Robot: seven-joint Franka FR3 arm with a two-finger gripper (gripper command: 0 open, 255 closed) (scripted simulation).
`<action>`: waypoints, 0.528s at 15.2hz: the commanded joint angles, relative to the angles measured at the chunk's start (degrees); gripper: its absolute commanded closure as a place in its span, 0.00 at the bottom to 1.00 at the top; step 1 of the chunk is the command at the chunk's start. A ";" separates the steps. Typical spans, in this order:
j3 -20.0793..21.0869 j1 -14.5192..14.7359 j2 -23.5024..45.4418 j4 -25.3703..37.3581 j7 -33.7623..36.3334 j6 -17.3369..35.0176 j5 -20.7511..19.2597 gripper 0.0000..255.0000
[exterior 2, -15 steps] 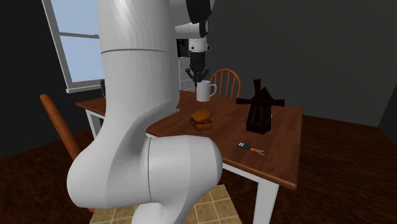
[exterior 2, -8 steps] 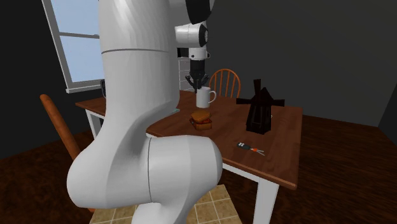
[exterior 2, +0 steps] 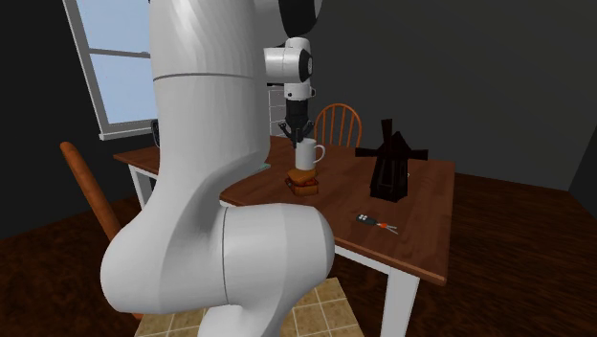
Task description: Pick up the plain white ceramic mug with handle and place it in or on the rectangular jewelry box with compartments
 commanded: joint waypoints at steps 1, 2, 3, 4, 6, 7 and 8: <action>0.00 0.00 0.03 -0.16 0.00 0.14 0.00 1.00; 0.00 0.00 0.03 -0.16 0.00 0.14 0.00 1.00; 0.00 -0.01 0.03 -0.16 0.00 0.14 0.00 1.00; 0.00 -0.01 0.03 -0.16 0.00 0.14 0.00 1.00; -0.01 -0.02 0.06 -0.09 -0.02 0.10 0.01 0.00; -0.01 -0.03 0.02 -0.13 -0.03 0.10 0.00 0.00; -0.01 -0.02 0.02 -0.15 -0.01 0.11 0.00 0.00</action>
